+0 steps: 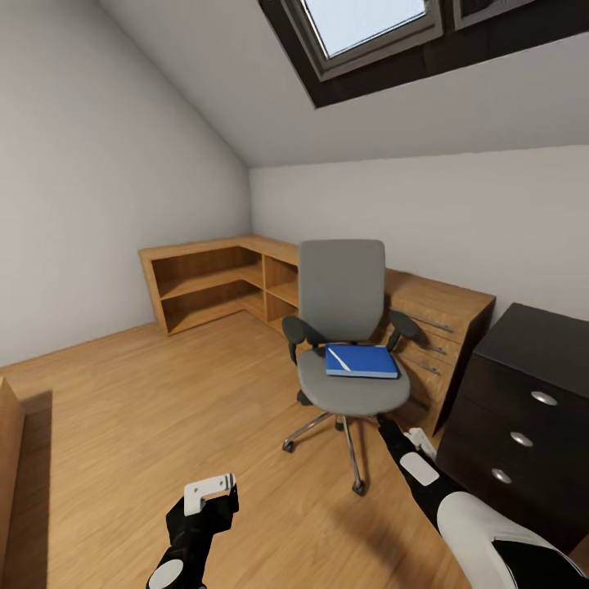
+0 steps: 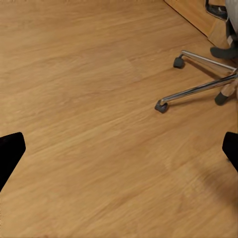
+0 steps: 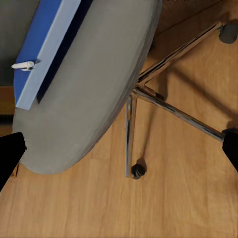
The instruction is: In the bedroom, organize the workspace by keeping the computer under the desk, ensuring the monitor is on the desk, placing the keyboard on the desk next to the monitor, placing the mouse on the desk next to the keyboard, moving the folder from the swivel chair onto the desk next to the mouse, stacking the notebook on top of the folder with the pen on top of the notebook, and positioning the swivel chair next to the desk.
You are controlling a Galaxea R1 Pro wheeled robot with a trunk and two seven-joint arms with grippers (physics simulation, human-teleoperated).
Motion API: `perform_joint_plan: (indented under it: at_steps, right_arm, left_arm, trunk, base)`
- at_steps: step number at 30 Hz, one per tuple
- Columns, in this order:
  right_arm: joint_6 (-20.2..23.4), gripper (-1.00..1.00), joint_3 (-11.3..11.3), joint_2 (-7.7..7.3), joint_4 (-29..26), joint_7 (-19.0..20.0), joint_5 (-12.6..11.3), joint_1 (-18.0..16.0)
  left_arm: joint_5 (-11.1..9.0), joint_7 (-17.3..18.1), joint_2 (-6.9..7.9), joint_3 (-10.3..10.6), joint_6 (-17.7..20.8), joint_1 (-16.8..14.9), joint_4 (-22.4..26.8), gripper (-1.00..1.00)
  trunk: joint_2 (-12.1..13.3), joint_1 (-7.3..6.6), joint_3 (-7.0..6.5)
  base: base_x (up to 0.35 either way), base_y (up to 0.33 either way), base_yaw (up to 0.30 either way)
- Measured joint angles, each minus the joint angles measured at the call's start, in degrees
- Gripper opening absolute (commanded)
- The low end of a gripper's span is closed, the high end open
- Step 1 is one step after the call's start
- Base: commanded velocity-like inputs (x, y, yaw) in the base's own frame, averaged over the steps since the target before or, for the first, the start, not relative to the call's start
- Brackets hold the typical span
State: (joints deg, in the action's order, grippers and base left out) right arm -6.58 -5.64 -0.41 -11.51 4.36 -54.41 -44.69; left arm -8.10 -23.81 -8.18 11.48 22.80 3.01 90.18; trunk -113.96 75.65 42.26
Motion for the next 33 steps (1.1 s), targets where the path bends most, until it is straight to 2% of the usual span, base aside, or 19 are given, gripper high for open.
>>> perform_joint_plan:
  at_steps: [13, 19, 22, 25, 26, 30, 31, 33]
  right_arm:
    - [-0.1, 1.0, 0.0, -0.06, 0.1, 0.2, 0.1, 0.3]
    - [-0.2, 1.0, 0.1, -0.08, 0.2, 0.6, 0.7, 0.6]
    - [-0.6, 1.0, 0.1, -0.02, 0.4, 0.7, 5.1, 2.1]
    - [-1.3, 1.0, 0.1, 0.12, 0.5, 0.7, 8.5, 2.8]
    - [-2.0, 1.0, 0.1, 0.2, 0.6, 0.7, 10.6, 3.2]
    - [-4.4, 1.0, 0.1, 0.33, 1.6, 0.7, 14.5, 4.2]
    - [-6.0, 1.0, 0.1, 0.38, 2.7, 0.7, 16.3, 4.9]
    - [-8.1, 1.0, 0.1, 0.42, 4.1, 0.7, 18.2, 5.4]
  left_arm:
    - [0.0, 0.0, 0.0, 0.0, 0.1, 0.0, -0.1, 1.0]
    - [0.0, -0.2, -0.06, 0.0, 0.2, 0.0, -1.6, 1.0]
    - [0.0, -0.1, -0.18, 0.0, 0.1, 0.0, -4.5, 1.0]
    - [0.1, -0.1, -0.22, 0.1, 0.1, 0.0, -5.8, 1.0]
    - [0.1, 0.0, -0.21, 0.1, 0.0, 0.0, -6.4, 1.0]
    - [0.1, 0.0, -0.1, 0.1, 0.0, 0.0, -7.5, 1.0]
    - [0.0, 0.0, -0.04, 0.0, 0.0, 0.0, -8.2, 1.0]
    - [0.0, 0.0, 0.04, -0.1, 0.0, 0.0, -9.2, 1.0]
  trunk:
    - [5.2, -2.84, -2.33]
    - [7.6, -4.17, -3.41]
    - [8.8, -4.83, -3.95]
    - [10.0, -5.49, -4.49]
    - [10.4, -5.71, -4.67]
    - [12.0, -6.59, -5.38]
    - [12.4, -6.81, -5.56]
    - [13.2, -7.25, -5.92]
  base:
    - [-0.178, 0.0, 0.0]
    - [-0.054, 0.0, -0.029]
    - [-0.011, 0.0, -0.084]
    - [-0.005, 0.0, -0.088]
    - [-0.003, 0.0, -0.089]
    - [-0.001, 0.0, -0.097]
    - [-0.001, 0.0, -0.111]
    - [0.0, 0.0, -0.115]
